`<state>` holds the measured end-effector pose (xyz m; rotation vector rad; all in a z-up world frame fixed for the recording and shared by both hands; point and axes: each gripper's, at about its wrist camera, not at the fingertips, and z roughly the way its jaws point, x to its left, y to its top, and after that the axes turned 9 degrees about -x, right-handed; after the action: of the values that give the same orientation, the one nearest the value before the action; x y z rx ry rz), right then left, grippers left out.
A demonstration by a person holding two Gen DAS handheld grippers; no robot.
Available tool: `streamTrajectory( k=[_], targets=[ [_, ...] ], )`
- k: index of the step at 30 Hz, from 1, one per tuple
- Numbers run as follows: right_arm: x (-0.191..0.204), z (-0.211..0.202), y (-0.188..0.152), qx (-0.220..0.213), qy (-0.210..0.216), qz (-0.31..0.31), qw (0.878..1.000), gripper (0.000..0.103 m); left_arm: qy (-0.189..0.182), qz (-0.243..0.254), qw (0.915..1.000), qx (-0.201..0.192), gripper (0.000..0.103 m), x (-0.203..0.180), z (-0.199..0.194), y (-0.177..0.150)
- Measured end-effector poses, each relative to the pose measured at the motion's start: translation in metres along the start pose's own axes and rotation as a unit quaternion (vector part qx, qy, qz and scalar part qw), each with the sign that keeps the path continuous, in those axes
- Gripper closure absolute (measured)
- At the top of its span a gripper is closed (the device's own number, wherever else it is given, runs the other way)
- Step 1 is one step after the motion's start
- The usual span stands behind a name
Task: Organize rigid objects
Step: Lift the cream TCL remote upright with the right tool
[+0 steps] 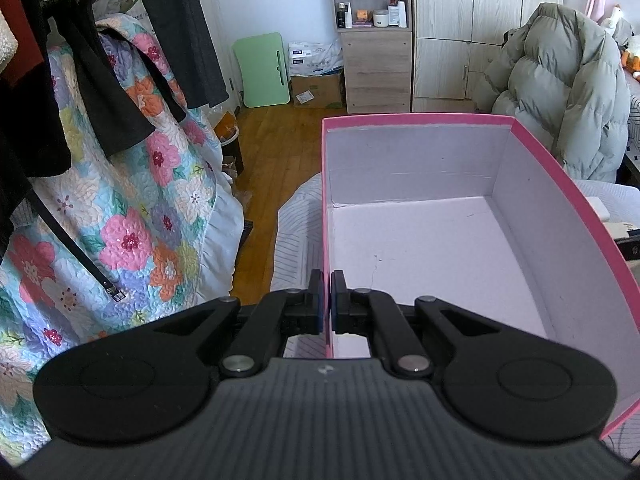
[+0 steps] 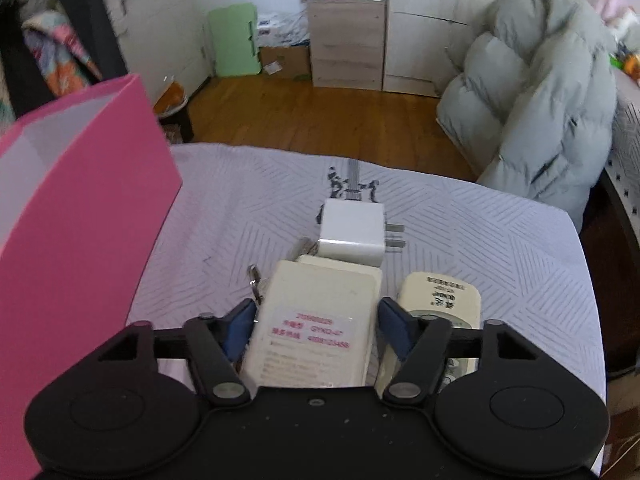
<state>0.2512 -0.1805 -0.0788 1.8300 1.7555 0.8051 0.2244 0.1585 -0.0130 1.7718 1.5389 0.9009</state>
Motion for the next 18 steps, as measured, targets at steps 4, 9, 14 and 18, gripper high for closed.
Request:
streamTrajectory(
  k=[4, 9, 14, 18],
  targets=[
    [-0.013, -0.013, 0.001, -0.01, 0.03, 0.044, 0.999, 0.039, -0.002, -0.001, 1.0, 0.001, 0.1, 0.0, 0.0, -0.001],
    [-0.014, -0.035, 0.0, -0.04, 0.04, 0.055, 0.997, 0.039, -0.003, 0.0, 1.0, 0.001, 0.1, -0.001, -0.001, -0.002],
    [-0.012, -0.052, 0.004, -0.059, 0.051, 0.044, 0.996, 0.039, -0.001, 0.003, 1.0, 0.001, 0.1, 0.0, -0.001, -0.001],
    [-0.018, -0.043, 0.002, -0.049, 0.055, 0.058, 0.996, 0.039, -0.004, -0.003, 1.0, 0.003, 0.1, 0.002, -0.001, 0.0]
  ],
)
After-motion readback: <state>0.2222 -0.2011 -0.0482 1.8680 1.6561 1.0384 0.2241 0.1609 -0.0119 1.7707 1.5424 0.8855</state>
